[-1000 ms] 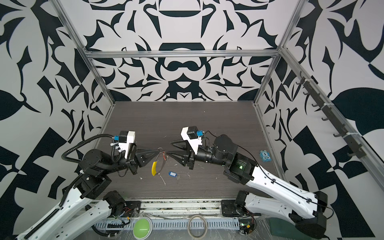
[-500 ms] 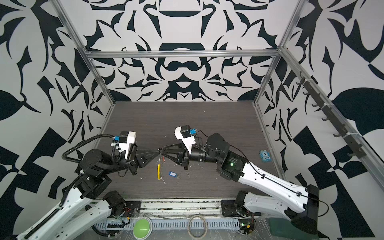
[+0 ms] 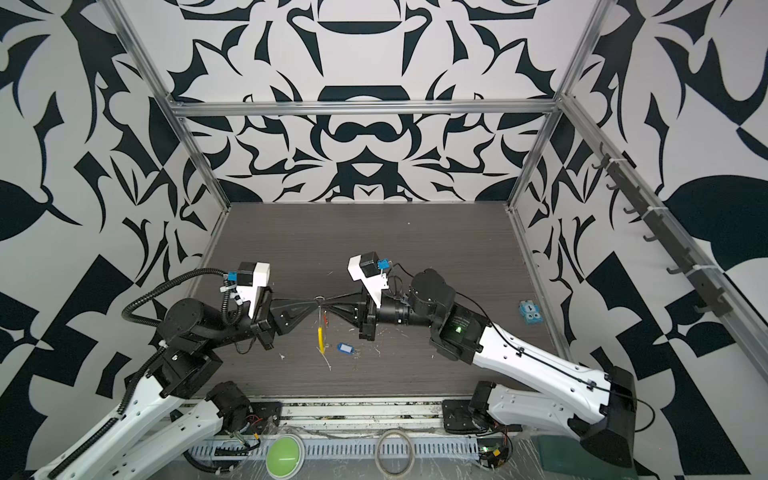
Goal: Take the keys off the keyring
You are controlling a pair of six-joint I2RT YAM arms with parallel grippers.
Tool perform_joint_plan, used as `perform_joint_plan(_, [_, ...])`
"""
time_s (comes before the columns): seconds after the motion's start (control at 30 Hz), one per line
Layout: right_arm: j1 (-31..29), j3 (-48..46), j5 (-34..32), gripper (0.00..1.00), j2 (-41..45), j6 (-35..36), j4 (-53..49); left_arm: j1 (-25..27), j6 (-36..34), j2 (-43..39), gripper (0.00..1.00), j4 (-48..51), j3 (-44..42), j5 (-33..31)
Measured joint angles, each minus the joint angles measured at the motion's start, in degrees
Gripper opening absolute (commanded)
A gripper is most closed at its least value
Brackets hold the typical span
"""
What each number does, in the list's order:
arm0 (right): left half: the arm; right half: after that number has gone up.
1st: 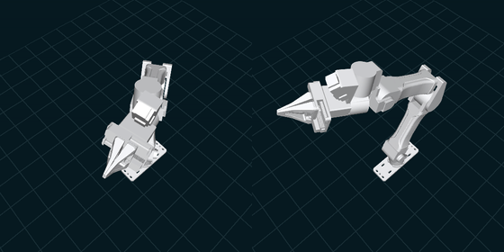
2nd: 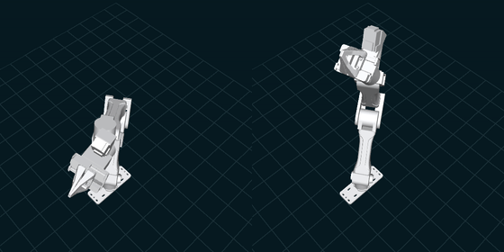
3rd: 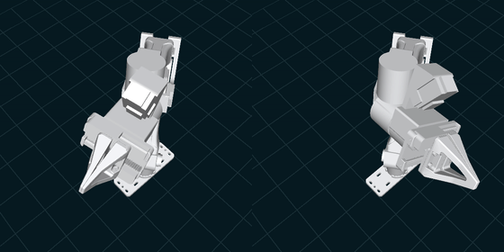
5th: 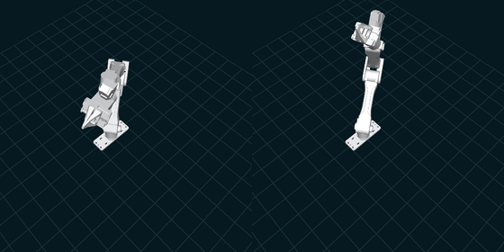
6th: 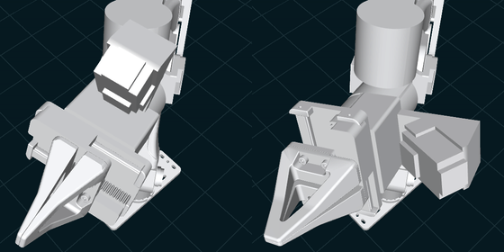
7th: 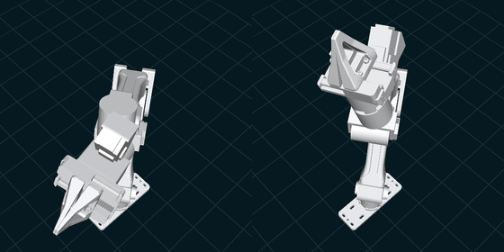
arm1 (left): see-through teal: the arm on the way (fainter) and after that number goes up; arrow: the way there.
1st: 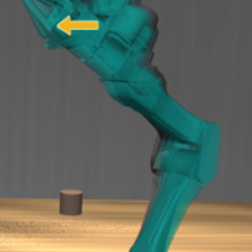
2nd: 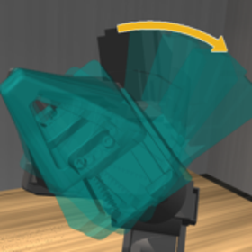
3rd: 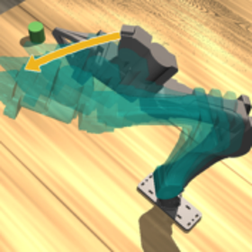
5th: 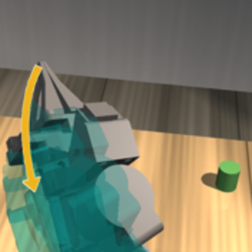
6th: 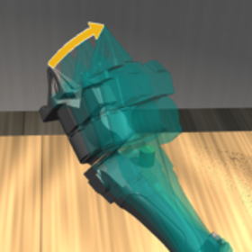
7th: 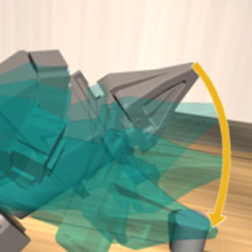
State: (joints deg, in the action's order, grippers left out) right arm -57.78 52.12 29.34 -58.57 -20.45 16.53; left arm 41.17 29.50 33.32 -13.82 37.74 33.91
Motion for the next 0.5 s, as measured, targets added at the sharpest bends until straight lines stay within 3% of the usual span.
perform_joint_plan(0.1, [0.0,-0.31,-0.07,0.0,0.15,-0.04,0.31,0.0,0.04,0.0,0.0,0.2,0.0,-0.02])
perform_joint_plan(0.23, [-0.02,-0.35,-0.68,0.0,1.18,0.44,-2.95,0.11,-0.07,-0.26,0.35,2.14,0.07,-0.26])
perform_joint_plan(0.27, [-0.02,-0.31,-0.66,0.0,1.62,0.81,-4.72,0.11,0.09,-0.44,0.4,3.13,0.15,-0.44])
perform_joint_plan(0.37, [-0.02,0.96,-0.61,0.0,2.19,2.14,-11.13,0.11,-0.94,-0.85,0.41,7.17,1.29,-0.68])
perform_joint_plan(0.5, [-0.02,5.35,-0.07,0.0,1.81,4.63,-20.98,0.11,-2.8,-0.22,0.33,14.49,5.68,-0.17])
